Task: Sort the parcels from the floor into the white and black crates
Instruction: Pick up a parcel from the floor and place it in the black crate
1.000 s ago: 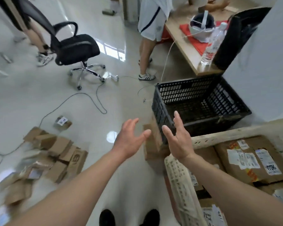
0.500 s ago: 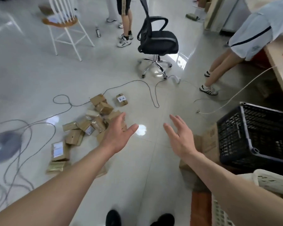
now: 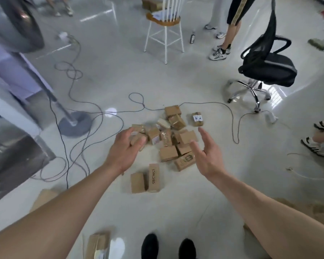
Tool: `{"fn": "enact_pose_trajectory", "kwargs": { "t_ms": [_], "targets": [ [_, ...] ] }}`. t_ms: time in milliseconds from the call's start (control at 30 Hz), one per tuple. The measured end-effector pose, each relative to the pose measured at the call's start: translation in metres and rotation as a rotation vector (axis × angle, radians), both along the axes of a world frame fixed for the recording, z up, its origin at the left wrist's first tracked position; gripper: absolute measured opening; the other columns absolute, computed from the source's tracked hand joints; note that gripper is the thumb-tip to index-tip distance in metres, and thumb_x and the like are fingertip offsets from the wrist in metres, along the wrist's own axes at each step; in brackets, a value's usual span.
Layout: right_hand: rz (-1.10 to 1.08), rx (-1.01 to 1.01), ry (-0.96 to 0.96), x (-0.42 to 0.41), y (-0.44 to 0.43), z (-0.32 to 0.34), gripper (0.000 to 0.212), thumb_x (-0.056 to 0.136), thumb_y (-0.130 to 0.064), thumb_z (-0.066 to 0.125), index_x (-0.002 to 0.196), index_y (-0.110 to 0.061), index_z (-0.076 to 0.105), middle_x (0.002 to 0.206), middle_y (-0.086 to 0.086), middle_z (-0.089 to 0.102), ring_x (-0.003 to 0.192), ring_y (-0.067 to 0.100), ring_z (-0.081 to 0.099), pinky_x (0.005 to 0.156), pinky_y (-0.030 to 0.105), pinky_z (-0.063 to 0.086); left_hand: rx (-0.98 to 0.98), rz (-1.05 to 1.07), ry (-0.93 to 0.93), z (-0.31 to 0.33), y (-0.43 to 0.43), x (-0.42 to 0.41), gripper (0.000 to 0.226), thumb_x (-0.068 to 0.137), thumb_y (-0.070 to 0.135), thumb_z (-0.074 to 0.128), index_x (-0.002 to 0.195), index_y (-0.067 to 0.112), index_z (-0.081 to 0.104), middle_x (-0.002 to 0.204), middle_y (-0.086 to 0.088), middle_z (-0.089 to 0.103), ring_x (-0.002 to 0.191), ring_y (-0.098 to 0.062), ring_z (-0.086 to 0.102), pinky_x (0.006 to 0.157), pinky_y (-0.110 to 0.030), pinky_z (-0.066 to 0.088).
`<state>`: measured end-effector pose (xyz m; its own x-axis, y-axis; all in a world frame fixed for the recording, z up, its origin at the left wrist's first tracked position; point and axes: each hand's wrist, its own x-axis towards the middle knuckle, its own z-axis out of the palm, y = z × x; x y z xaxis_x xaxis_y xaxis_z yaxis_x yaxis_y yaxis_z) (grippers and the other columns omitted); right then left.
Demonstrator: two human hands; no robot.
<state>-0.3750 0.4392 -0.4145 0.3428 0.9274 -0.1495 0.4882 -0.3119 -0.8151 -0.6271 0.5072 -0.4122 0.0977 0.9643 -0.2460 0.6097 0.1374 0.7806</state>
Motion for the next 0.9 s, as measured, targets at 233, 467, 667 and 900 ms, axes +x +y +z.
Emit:
{"fn": "enact_pose_trajectory", "kwargs": {
  "t_ms": [233, 467, 667, 900],
  "targets": [
    [0.276, 0.021, -0.003, -0.070, 0.052, 0.001, 0.085, 0.085, -0.066, 0.048, 0.158, -0.024, 0.038, 0.158, -0.001, 0.046, 0.148, 0.015, 0.037, 0.121, 0.038, 0.030, -0.018, 0.284, -0.015, 0.006, -0.018, -0.078, 0.065, 0.097, 0.055, 0.053, 0.154, 0.029, 0.035, 0.157, 0.004, 0.033, 0.139, -0.019, 0.042, 0.112, -0.035, 0.033],
    [0.496, -0.026, 0.010, -0.116, 0.083, -0.005, 0.080, 0.089, -0.064, 0.050, 0.159, -0.028, 0.034, 0.143, 0.002, 0.056, 0.143, 0.022, 0.043, 0.116, 0.036, 0.034, -0.040, 0.539, 0.021, 0.007, -0.054, -0.126, 0.063, 0.099, 0.054, 0.050, 0.154, 0.026, 0.036, 0.157, 0.002, 0.034, 0.136, -0.020, 0.045, 0.107, -0.031, 0.031],
    [0.652, -0.060, -0.032, -0.150, 0.094, -0.013, 0.086, 0.088, -0.069, 0.044, 0.160, -0.024, 0.031, 0.160, 0.001, 0.042, 0.148, 0.022, 0.037, 0.119, 0.041, 0.032, -0.065, 0.693, 0.006, 0.011, -0.087, -0.157, 0.084, 0.084, 0.070, 0.046, 0.153, 0.024, 0.038, 0.156, -0.003, 0.035, 0.138, -0.023, 0.043, 0.117, -0.047, 0.033],
    [0.699, -0.043, -0.009, -0.166, 0.108, -0.008, 0.068, 0.100, -0.050, 0.054, 0.160, -0.027, 0.030, 0.161, -0.001, 0.040, 0.150, 0.021, 0.033, 0.118, 0.041, 0.030, -0.071, 0.749, -0.017, 0.005, -0.094, -0.169, 0.089, 0.080, 0.077, 0.044, 0.153, 0.025, 0.038, 0.157, 0.000, 0.033, 0.141, -0.021, 0.039, 0.118, -0.050, 0.034]
  ]
}}
